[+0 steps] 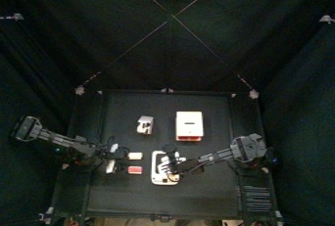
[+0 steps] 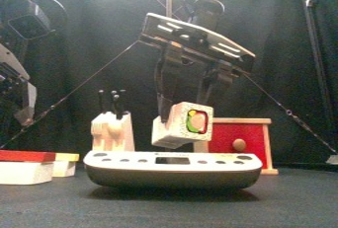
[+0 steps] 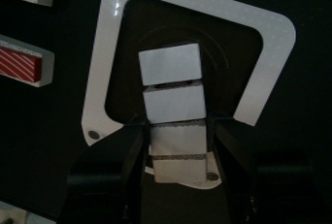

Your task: Put sushi roll right of stove

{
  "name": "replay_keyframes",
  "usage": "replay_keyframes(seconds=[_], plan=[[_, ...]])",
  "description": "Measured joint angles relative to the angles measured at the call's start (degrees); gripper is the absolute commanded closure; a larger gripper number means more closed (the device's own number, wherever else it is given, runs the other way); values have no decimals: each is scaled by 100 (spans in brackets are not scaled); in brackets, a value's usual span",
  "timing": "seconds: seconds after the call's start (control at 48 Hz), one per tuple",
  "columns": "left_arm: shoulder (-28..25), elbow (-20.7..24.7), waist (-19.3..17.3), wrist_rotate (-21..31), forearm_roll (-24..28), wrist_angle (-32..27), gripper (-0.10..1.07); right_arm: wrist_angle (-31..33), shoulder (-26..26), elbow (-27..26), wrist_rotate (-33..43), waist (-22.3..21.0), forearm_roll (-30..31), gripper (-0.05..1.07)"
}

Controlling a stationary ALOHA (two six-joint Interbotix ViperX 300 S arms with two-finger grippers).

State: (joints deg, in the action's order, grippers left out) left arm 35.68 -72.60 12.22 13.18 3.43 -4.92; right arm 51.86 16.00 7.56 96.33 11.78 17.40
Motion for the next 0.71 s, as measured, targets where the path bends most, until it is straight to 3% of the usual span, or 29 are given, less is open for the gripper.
replay_keyframes(seconds=[0.396, 0.708], plan=[[0, 0, 0, 0, 0, 0, 0, 26, -501, 536, 211, 18, -18, 33], [0, 0, 0, 0, -79, 0, 0, 44, -1134, 1521, 1538, 290, 290, 33]])
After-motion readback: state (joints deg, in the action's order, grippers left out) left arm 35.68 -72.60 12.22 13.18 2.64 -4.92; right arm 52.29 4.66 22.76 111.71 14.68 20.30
